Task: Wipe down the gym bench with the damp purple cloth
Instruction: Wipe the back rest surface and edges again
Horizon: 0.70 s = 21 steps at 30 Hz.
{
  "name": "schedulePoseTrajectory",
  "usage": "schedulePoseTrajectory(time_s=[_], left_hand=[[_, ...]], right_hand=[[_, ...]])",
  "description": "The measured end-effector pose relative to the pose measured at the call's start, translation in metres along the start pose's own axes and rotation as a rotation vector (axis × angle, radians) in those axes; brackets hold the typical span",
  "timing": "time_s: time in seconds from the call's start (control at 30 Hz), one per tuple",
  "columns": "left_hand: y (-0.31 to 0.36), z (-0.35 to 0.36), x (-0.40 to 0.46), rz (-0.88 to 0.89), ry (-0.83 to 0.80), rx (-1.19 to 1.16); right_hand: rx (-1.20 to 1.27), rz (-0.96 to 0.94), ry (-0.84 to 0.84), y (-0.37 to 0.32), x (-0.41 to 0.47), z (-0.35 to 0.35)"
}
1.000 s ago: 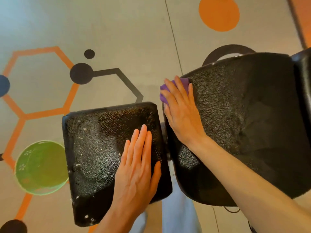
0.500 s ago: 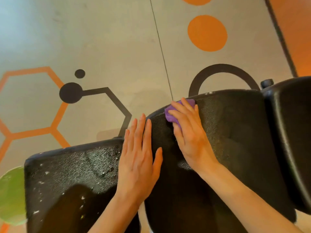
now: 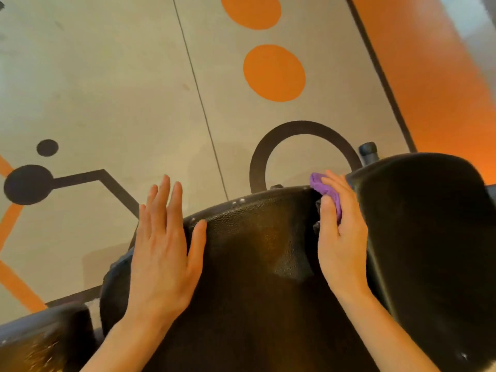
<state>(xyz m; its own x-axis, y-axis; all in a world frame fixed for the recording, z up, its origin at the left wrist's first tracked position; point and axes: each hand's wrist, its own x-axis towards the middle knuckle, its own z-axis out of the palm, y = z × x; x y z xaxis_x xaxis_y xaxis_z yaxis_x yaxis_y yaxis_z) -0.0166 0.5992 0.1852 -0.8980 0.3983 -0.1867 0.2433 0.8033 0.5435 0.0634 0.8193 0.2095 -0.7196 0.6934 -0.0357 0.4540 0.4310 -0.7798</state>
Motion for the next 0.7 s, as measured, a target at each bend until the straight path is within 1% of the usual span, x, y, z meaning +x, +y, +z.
schedulePoseTrajectory(time_s=[0.07,0.17,0.23,0.33,0.37,0.4,0.47,0.5,0.53,0.57,0.67,0.7], left_hand=[[0.0,0.002,0.014,-0.008,0.004,0.011],[-0.002,0.008,0.028,-0.044,-0.013,0.025],[-0.001,0.011,0.031,-0.048,-0.019,0.09],[0.004,0.015,0.031,-0.073,-0.007,0.147],[0.006,0.015,0.031,-0.097,-0.001,0.136],[0.007,0.014,0.031,-0.118,-0.003,0.122],[0.009,0.014,0.032,-0.131,-0.027,0.116],[0.008,0.014,0.032,-0.129,-0.039,0.127],[0.007,0.014,0.032,-0.128,-0.045,0.14],[0.007,0.015,0.032,-0.132,-0.048,0.151],[0.006,0.016,0.033,-0.15,-0.062,0.165],[0.006,0.016,0.033,-0.145,-0.07,0.167]], right_hand=[[-0.019,0.024,0.018,0.009,0.012,-0.009],[-0.077,0.063,-0.05,0.015,0.019,-0.009],[-0.139,0.055,-0.076,0.016,0.02,-0.004],[-0.2,0.019,-0.027,0.008,0.017,0.008],[-0.243,-0.03,-0.041,0.001,0.012,0.016],[-0.302,-0.119,-0.092,-0.008,0.006,0.024],[-0.372,-0.339,-0.281,-0.025,-0.008,0.04],[-0.391,-0.414,-0.366,-0.029,-0.009,0.042],[-0.407,-0.438,-0.407,-0.026,-0.002,0.038],[-0.425,-0.398,-0.398,-0.018,0.008,0.03],[-0.431,-0.122,-0.246,0.009,0.038,-0.002],[-0.436,-0.058,-0.22,0.01,0.039,-0.004]])
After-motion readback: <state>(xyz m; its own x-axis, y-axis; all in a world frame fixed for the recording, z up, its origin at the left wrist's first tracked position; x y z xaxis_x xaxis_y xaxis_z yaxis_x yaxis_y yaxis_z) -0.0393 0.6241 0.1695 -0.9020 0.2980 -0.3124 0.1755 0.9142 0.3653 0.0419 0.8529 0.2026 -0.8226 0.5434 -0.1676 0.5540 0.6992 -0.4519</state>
